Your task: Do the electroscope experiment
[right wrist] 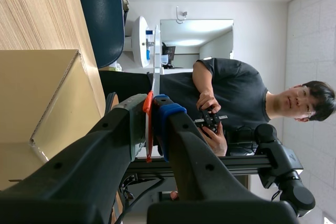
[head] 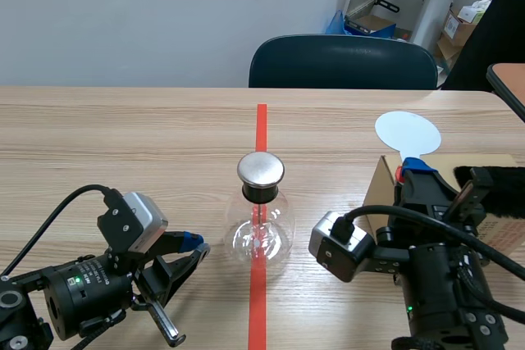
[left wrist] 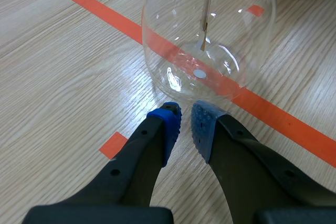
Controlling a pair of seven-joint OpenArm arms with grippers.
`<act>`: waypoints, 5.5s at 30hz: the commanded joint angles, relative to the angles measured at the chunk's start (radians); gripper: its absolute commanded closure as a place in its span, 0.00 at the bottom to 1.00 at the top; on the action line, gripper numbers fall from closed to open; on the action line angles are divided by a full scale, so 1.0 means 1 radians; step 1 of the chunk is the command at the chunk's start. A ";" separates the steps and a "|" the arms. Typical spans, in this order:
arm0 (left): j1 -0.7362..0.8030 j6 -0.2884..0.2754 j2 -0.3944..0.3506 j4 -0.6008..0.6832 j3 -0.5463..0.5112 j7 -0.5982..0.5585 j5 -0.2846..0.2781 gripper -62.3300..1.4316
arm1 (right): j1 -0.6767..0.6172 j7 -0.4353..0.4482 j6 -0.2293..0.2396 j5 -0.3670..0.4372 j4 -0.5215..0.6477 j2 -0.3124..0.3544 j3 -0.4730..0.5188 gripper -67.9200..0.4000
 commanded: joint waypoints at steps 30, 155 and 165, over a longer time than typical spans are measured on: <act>-0.003 -0.040 0.005 0.020 -0.002 -0.050 -0.174 0.20 | -0.053 0.269 -0.113 0.059 0.016 0.014 0.131 0.98; 0.238 -0.040 -0.565 0.768 0.140 -0.188 -0.330 0.00 | -0.002 1.325 -0.071 0.239 -0.389 -0.142 0.941 0.98; 0.238 -0.040 -0.560 0.768 0.140 -0.188 -0.334 0.00 | -0.001 1.228 -0.068 0.224 -0.389 -0.143 0.941 0.98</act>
